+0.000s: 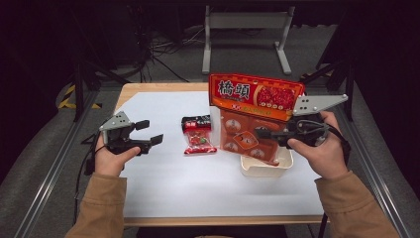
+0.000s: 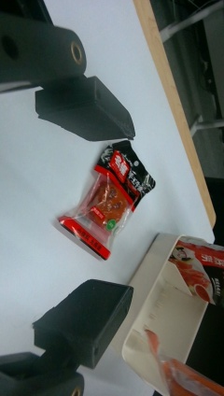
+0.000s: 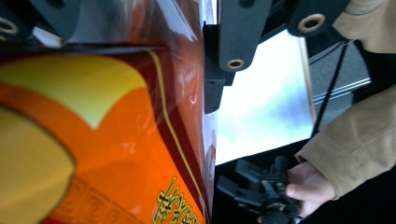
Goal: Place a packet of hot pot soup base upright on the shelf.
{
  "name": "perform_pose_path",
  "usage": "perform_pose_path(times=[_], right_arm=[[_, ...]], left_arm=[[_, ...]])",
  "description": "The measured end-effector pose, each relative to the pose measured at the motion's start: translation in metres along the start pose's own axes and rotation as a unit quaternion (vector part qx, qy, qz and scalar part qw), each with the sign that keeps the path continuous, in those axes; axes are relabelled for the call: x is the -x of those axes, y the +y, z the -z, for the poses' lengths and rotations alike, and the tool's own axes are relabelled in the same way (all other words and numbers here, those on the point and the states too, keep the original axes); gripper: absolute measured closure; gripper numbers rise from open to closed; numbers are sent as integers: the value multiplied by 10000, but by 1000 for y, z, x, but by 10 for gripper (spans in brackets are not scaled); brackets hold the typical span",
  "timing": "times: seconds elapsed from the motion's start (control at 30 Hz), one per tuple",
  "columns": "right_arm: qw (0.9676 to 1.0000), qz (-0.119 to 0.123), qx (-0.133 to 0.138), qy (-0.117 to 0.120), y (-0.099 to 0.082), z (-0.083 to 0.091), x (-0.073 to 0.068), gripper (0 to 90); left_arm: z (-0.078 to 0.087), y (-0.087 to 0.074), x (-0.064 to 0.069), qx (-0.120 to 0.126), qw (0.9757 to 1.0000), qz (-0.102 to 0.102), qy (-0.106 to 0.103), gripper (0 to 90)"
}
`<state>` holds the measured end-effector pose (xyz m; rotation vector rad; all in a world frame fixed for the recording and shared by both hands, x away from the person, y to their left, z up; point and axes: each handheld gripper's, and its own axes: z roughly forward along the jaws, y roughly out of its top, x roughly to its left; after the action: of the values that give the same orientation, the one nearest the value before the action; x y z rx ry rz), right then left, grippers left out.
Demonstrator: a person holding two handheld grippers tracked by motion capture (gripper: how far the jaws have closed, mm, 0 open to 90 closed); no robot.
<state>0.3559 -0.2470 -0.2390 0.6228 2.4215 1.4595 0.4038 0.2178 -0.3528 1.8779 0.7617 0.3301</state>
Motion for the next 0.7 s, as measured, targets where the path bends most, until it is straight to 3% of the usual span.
perform_pose_path(times=[0.2,0.7], right_arm=[[9996,93,59,-246,-1,6,11,704],[9979,38,228,-607,-13,12,36,704]], left_arm=[[-4,-7,-6,-152,9996,85,226,167],[-7,-17,-17,-253,9991,266,204,150]])
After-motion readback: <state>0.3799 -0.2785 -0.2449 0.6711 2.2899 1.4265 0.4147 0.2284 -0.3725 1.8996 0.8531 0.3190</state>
